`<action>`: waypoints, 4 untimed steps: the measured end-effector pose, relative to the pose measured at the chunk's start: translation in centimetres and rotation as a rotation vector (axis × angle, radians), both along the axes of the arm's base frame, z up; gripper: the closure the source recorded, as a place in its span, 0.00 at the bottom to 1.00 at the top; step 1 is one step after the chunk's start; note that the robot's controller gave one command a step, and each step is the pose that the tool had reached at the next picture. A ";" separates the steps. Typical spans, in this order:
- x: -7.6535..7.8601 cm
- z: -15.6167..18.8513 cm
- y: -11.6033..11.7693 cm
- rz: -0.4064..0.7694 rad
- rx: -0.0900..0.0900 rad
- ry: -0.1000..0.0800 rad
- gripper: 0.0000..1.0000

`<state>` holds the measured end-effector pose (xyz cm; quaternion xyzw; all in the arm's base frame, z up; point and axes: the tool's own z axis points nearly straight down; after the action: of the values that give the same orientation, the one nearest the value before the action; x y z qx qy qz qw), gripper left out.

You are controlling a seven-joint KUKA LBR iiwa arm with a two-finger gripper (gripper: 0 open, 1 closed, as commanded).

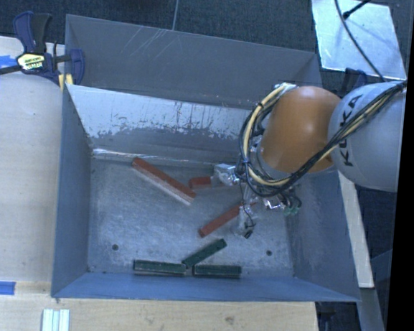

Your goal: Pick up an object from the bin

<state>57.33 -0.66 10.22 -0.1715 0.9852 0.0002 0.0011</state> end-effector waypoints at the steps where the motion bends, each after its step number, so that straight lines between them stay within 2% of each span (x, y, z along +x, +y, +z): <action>1: 0.1 0.4 1.5 0.188 -0.001 -0.004 0.00; 2: 0.2 -3.2 2.2 0.269 -0.001 -0.003 0.00; 3: 0.4 -3.1 2.1 0.266 -0.001 -0.006 0.00; 4: 0.4 -3.1 2.2 0.266 0.000 -0.006 1.00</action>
Offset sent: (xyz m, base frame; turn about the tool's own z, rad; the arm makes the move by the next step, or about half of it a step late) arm -0.0005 0.0152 0.0039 -0.1911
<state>57.68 1.50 7.11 -0.3004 0.9538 -0.0003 0.0038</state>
